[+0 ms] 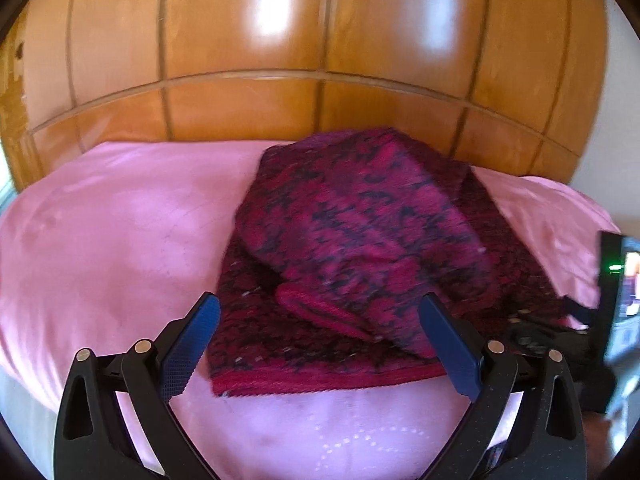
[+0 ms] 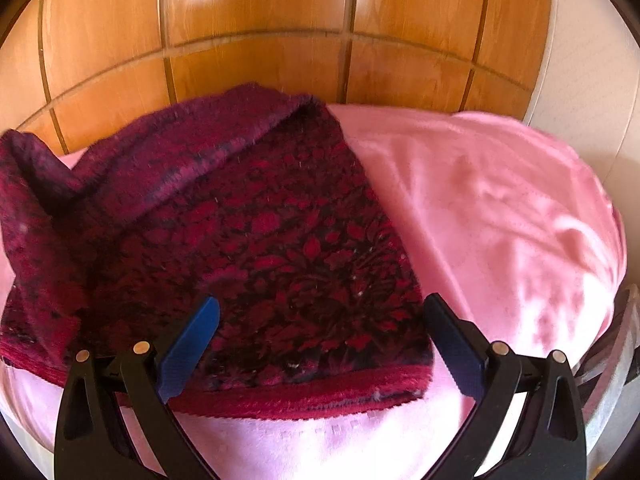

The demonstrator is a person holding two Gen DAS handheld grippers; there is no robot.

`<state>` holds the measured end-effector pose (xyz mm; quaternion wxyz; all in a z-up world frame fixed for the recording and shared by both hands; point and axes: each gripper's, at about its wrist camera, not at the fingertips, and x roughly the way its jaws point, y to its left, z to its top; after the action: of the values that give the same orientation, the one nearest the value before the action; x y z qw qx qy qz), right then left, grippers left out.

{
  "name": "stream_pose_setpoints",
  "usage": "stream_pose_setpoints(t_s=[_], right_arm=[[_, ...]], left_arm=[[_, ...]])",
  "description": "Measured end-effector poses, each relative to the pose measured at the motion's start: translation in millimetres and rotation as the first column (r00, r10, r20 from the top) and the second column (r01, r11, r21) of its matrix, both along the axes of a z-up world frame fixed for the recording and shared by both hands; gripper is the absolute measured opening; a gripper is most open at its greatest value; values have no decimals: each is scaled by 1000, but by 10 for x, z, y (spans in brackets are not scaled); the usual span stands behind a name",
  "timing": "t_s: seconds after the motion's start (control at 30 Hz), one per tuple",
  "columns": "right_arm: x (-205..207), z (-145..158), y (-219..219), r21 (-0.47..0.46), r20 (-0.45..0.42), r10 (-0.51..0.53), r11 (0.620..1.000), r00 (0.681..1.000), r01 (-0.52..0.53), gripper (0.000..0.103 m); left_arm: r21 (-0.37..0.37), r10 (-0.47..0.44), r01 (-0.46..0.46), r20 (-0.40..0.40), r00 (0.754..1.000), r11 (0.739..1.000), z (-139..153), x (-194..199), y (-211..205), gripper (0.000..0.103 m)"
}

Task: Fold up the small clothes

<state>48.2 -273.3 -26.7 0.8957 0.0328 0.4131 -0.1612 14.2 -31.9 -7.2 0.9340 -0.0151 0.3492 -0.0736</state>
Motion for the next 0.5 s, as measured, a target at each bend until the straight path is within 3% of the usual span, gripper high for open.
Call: stream_pose_setpoints(t_s=[0.1, 0.2, 0.3, 0.33, 0.4, 0.5], right_arm=[[46, -156, -80, 9, -33, -4, 1000, 999, 4, 101], [57, -317, -271, 158, -41, 0, 987, 999, 7, 101], [49, -316, -296, 155, -28, 44, 987, 999, -39, 101], [43, -320, -303, 156, -22, 53, 987, 998, -49, 101], [41, -316, -290, 152, -17, 66, 986, 998, -63, 101], [35, -315, -274, 145, -11, 75, 987, 997, -73, 101]], left_arm=[[11, -101, 101, 25, 995, 995, 29, 32, -175, 98], [74, -183, 180, 35, 983, 981, -10, 78, -413, 98], [158, -231, 223, 37, 972, 962, -113, 161, -630, 97], [162, -240, 235, 17, 971, 958, -146, 213, -675, 91], [99, -238, 240, -33, 971, 966, -124, 338, -689, 85], [-37, -201, 200, -8, 980, 979, 105, 422, -619, 85]])
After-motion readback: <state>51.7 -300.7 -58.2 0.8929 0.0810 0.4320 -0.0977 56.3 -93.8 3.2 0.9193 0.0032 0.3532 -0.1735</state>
